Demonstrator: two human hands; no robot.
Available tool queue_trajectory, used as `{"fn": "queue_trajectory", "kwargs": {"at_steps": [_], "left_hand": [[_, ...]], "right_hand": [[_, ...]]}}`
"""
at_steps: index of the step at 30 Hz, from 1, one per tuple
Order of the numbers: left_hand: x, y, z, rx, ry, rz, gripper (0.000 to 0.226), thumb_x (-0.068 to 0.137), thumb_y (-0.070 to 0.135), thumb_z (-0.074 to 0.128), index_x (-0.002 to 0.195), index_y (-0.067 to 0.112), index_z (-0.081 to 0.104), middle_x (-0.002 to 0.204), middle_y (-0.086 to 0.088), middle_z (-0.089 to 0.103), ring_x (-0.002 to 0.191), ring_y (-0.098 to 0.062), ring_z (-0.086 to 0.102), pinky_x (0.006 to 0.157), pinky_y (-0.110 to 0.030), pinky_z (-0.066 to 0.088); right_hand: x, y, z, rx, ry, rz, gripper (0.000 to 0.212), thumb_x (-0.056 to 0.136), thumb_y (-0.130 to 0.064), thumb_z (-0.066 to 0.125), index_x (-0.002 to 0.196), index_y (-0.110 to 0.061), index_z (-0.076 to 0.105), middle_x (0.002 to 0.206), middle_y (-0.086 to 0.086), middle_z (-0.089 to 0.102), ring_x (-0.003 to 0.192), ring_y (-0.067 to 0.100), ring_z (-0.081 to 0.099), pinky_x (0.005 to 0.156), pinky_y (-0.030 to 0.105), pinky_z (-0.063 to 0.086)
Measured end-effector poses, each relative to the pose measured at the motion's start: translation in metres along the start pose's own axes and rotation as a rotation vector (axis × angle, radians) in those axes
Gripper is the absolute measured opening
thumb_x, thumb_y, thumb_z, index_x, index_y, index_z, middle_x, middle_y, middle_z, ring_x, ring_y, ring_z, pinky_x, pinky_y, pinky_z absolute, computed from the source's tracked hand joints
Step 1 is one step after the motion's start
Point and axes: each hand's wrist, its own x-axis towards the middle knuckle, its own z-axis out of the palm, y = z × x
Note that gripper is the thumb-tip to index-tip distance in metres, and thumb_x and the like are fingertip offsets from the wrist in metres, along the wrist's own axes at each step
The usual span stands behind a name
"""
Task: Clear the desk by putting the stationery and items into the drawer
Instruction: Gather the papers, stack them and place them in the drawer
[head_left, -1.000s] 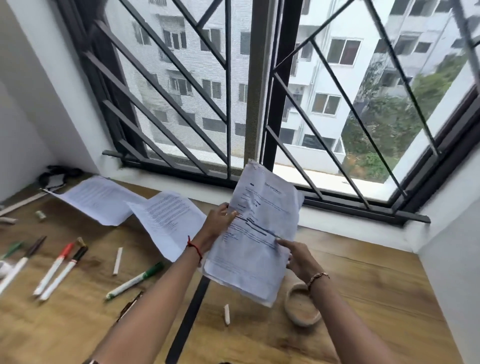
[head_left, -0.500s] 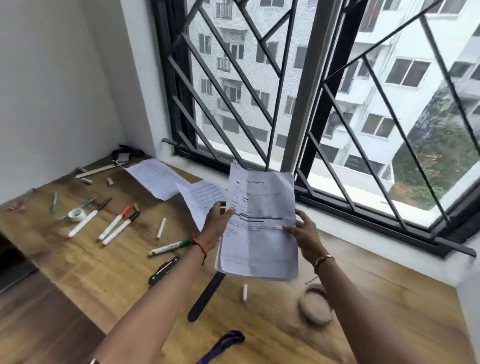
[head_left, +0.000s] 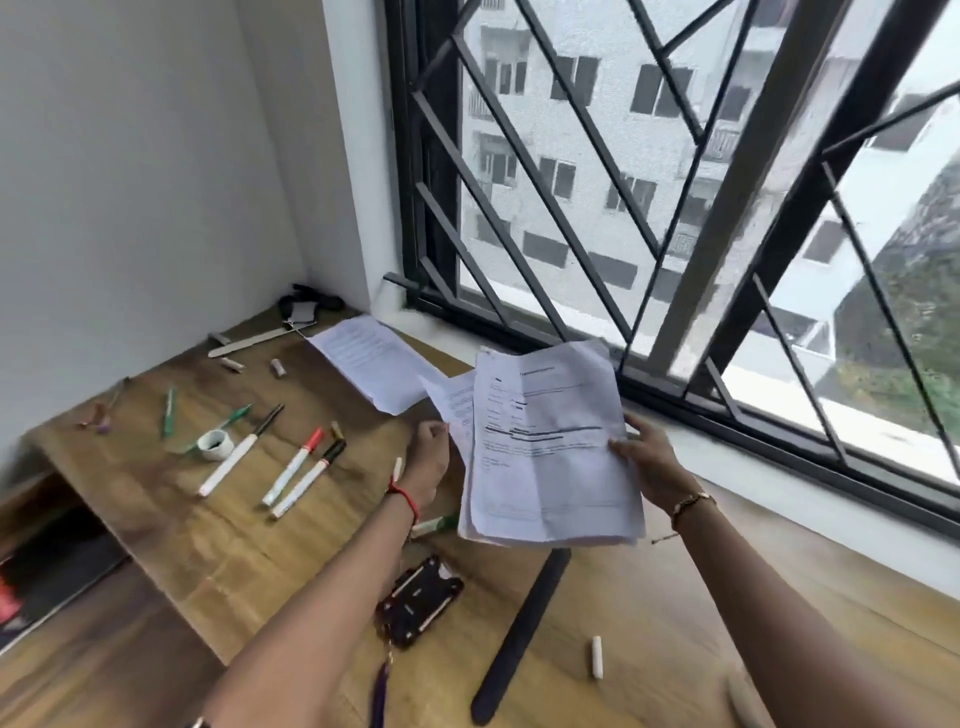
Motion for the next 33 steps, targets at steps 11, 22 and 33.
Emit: {"fn": "queue_trajectory", "kwargs": {"at_steps": [11, 22, 33], "left_hand": [[0.098, -0.012, -0.020, 0.005, -0.185, -0.072, 0.019, 0.091, 0.025, 0.057, 0.093, 0.006, 0.060, 0.088, -0.007, 0.065, 0.072, -0.014, 0.056, 0.066, -0.027, 0.044], [0.112, -0.028, -0.004, -0.005, -0.212, 0.024, 0.028, 0.083, -0.002, 0.048, 0.101, 0.019, 0.055, 0.113, 0.002, 0.063, 0.106, -0.015, 0.060, 0.098, -0.042, 0.048], [0.116, -0.002, -0.023, -0.163, -0.194, 0.064, 0.044, 0.086, -0.013, 0.032, 0.115, 0.017, 0.044, 0.105, 0.002, 0.059, 0.094, -0.013, 0.056, 0.066, -0.011, 0.050]], "right_hand": [[0.091, -0.002, 0.065, -0.264, -0.019, 0.120, 0.062, 0.062, -0.005, 0.055, 0.124, 0.001, 0.051, 0.096, 0.024, 0.061, 0.076, 0.030, 0.058, 0.068, 0.033, 0.050], [0.155, 0.034, 0.086, -0.777, -0.052, 0.179, 0.036, 0.083, -0.007, 0.061, 0.119, -0.007, 0.056, 0.115, 0.016, 0.062, 0.103, 0.030, 0.059, 0.089, 0.037, 0.046], [0.146, 0.023, 0.087, -0.297, -0.080, 0.309, 0.039, 0.074, -0.032, 0.076, 0.099, -0.003, 0.066, 0.099, 0.012, 0.070, 0.084, 0.026, 0.067, 0.073, 0.033, 0.054]]}}
